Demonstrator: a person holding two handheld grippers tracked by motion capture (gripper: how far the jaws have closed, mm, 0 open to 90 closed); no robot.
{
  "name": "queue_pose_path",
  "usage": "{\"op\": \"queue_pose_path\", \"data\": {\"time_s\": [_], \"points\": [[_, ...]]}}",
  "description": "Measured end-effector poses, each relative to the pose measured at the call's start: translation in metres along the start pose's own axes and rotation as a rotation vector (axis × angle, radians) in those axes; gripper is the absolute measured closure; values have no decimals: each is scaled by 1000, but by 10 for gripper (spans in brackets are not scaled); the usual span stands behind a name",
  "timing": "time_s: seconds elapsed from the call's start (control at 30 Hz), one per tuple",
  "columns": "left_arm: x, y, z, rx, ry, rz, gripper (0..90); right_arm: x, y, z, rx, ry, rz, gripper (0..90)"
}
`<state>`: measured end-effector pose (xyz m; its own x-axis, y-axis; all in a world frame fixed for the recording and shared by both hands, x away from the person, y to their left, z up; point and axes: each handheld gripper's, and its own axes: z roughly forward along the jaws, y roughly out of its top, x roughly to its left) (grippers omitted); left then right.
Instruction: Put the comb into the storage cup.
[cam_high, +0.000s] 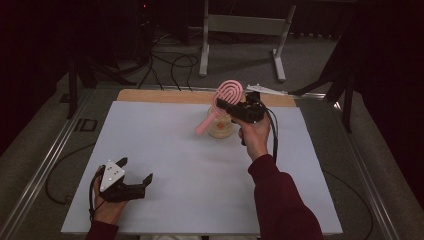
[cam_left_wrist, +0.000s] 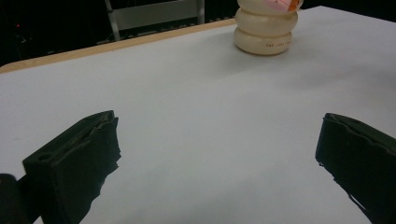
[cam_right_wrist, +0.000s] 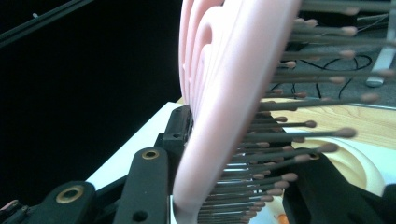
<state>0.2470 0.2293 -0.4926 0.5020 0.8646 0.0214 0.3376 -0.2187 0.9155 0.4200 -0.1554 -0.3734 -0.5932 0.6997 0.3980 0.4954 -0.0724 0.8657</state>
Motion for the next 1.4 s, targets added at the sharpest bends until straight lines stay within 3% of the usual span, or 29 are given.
{"op": "queue_pose_path", "data": {"time_s": [0.23, 0.57, 1.0, 1.4], "points": [[0, 0, -1, -8, 8, -2, 1, -6, 3, 2, -3, -13, 25, 640], [1, 0, -1, -8, 8, -5, 1, -6, 8, 7, 9, -37, -6, 640], [1, 0, 0, -4, 9, -7, 1, -11, 11, 12, -10, -56, 11, 640], [2, -1, 0, -1, 8, -6, 1, -7, 18, 16, -23, -68, -9, 640]]}}
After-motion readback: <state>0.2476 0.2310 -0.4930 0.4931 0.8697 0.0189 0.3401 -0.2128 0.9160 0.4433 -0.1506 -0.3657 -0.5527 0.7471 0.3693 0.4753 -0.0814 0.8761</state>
